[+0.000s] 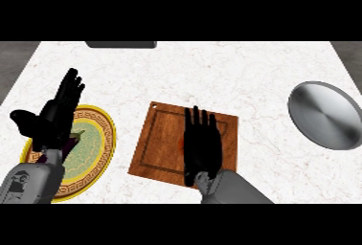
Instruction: Pick the tomato from the cutting board and place it in the pan
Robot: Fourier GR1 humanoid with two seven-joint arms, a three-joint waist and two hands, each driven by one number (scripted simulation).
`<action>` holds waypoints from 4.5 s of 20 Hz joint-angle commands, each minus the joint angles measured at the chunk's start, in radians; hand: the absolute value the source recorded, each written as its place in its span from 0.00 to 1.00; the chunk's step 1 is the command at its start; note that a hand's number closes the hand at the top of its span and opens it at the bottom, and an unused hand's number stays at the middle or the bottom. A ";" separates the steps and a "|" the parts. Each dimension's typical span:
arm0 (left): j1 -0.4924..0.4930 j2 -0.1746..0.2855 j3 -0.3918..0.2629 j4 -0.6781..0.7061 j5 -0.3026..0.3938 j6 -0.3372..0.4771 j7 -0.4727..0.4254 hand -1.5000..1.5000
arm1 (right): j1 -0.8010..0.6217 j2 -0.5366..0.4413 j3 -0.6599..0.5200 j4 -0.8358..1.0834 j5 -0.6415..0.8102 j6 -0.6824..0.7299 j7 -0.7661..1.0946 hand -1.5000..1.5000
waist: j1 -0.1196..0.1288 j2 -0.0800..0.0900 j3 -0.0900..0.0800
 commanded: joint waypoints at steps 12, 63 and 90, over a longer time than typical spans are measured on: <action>-0.015 -0.038 0.060 0.052 -0.028 -0.052 -0.038 0.50 | -0.021 0.008 -0.032 0.207 -0.041 -0.042 -0.032 0.00 | -0.004 0.001 0.000; -0.020 -0.088 0.096 0.021 -0.094 -0.073 -0.003 0.50 | 0.104 -0.387 -0.718 -0.165 -0.095 -0.437 -0.340 1.00 | -0.009 0.001 0.001; -0.029 -0.108 0.068 -0.019 -0.113 -0.085 0.027 0.50 | -0.186 -0.586 -1.196 1.107 -0.435 -0.433 -1.214 0.00 | 0.042 0.023 0.007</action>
